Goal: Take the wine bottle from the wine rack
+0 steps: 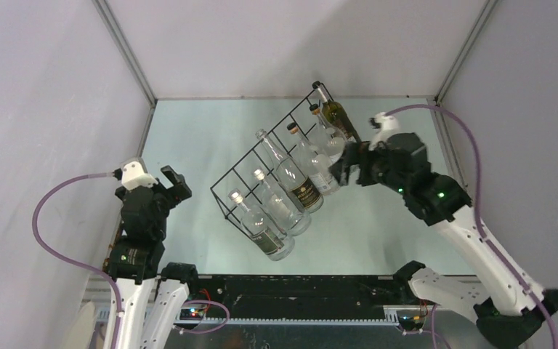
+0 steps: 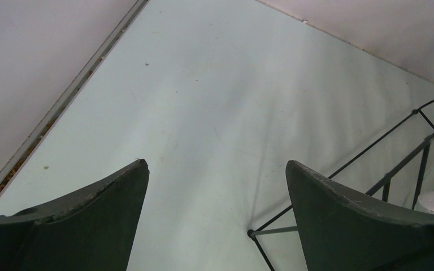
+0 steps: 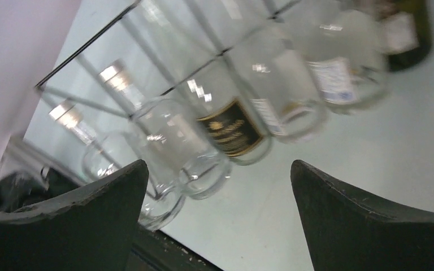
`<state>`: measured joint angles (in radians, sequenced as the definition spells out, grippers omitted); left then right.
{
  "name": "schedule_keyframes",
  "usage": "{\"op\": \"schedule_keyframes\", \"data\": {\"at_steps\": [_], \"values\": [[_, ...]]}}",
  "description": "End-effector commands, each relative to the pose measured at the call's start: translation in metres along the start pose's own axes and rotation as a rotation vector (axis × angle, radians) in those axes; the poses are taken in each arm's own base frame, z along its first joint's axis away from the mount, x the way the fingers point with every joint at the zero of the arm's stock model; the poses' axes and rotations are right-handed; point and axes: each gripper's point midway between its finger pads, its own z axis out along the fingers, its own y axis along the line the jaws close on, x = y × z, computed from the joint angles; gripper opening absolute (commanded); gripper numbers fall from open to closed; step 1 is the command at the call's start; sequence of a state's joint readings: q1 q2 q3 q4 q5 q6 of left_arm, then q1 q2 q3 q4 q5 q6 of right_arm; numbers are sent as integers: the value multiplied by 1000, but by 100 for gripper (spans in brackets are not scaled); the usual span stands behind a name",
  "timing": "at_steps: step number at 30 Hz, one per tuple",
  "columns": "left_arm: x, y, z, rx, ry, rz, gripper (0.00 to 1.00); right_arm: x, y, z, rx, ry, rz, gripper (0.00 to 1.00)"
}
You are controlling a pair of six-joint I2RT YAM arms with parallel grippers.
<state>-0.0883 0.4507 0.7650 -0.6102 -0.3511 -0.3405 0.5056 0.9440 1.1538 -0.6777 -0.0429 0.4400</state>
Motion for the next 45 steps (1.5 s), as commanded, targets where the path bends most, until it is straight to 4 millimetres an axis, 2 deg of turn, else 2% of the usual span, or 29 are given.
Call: {"op": "schedule_keyframes", "data": {"at_steps": [1, 5, 8, 9, 10, 11, 12, 13, 14, 15, 16, 17, 18, 19, 20, 21, 22, 23, 24, 31, 45], "values": [[-7, -9, -10, 63, -15, -25, 98, -12, 73, 4, -170, -57, -186, 100], [-5, -20, -13, 126, 0, -32, 98, 12, 123, 15, -325, 22, -251, 100], [-4, -25, -15, 150, 14, -32, 98, 25, 156, 19, -425, 68, -274, 96], [-5, -25, -17, 156, 17, -32, 98, 35, 165, 26, -440, 101, -291, 95], [-5, -25, -17, 156, 18, -29, 98, 33, 175, 25, -464, 104, -298, 94], [-6, -25, -18, 156, 18, -27, 98, 46, 184, 33, -479, 143, -321, 93], [-6, -24, -19, 150, 15, -20, 98, 49, 192, 41, -485, 162, -331, 92], [-7, -22, -20, 143, 15, -16, 98, 57, 200, 42, -504, 186, -350, 91], [-7, -19, -21, 130, 13, -8, 98, 60, 207, 51, -508, 203, -366, 89], [-8, -17, -23, 123, 15, -3, 98, 57, 220, 48, -537, 201, -377, 86], [-9, -13, -23, 107, 11, 4, 98, 70, 223, 59, -528, 236, -398, 85], [-9, -11, -25, 98, 13, 9, 98, 72, 231, 60, -535, 239, -411, 82], [-9, -8, -26, 86, 9, 17, 98, 84, 235, 68, -533, 265, -436, 81], [-9, -6, -28, 81, 7, 23, 98, 81, 240, 70, -528, 255, -446, 80], [-9, -4, -29, 72, -1, 23, 98, 93, 243, 77, -519, 279, -473, 79], [-9, -3, -30, 69, -2, 23, 98, 89, 248, 80, -512, 265, -482, 78], [-9, -2, -31, 70, -11, 19, 98, 101, 249, 89, -501, 289, -507, 77], [-8, -2, -30, 71, -11, 18, 98, 98, 252, 92, -489, 276, -515, 77], [-8, -2, -30, 74, -13, 17, 98, 107, 251, 100, -474, 295, -532, 76], [-7, -2, -30, 75, -16, 17, 98, 118, 248, 128, -419, 300, -575, 73], [-6, -1, -28, 68, -14, 21, 98, 127, 243, 153, -368, 292, -589, 65]]}}
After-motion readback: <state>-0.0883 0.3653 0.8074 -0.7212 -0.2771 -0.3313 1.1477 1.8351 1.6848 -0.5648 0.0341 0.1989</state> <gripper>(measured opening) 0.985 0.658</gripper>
